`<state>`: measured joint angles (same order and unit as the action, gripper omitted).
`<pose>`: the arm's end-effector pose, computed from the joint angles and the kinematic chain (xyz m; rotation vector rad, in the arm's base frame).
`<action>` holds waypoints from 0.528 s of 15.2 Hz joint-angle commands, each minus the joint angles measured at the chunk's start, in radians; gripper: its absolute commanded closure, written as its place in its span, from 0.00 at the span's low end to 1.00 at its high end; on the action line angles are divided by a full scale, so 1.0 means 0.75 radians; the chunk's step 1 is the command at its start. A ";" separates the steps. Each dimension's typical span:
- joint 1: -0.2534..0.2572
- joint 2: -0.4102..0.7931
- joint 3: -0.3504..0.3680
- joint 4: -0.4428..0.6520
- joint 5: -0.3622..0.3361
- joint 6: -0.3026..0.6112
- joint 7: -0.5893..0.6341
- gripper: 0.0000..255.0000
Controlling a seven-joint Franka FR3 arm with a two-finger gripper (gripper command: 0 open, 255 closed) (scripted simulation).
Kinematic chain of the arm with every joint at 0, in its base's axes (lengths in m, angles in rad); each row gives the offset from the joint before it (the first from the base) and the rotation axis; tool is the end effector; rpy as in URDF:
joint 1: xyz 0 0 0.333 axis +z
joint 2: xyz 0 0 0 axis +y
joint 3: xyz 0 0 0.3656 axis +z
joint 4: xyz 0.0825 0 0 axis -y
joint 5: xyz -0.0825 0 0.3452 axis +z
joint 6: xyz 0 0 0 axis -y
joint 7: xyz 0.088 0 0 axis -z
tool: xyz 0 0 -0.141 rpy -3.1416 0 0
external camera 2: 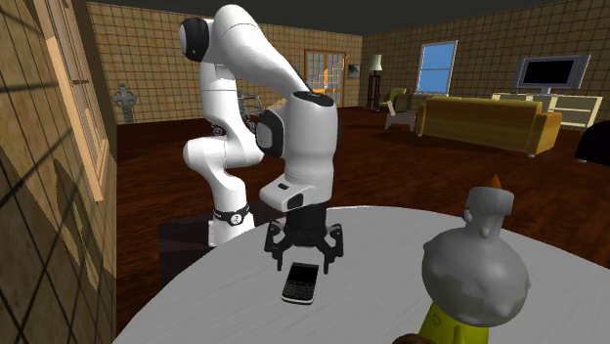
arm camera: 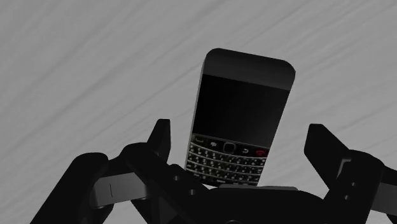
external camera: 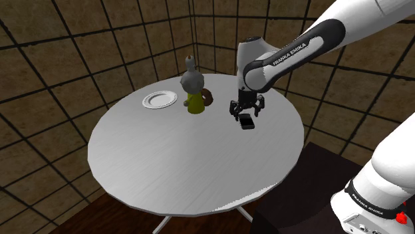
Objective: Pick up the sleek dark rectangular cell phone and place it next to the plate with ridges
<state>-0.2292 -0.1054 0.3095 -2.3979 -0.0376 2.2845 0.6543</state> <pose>0.4430 0.0351 0.3953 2.9643 -0.8380 0.0141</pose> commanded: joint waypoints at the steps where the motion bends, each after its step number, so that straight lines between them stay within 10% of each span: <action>1: -0.001 0.022 0.002 -0.015 -0.010 0.037 0.012 0.00; 8: -0.004 0.054 0.003 -0.033 -0.026 0.085 0.024 0.00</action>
<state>-0.2319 -0.0651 0.3117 -2.4221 -0.0569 2.3473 0.6721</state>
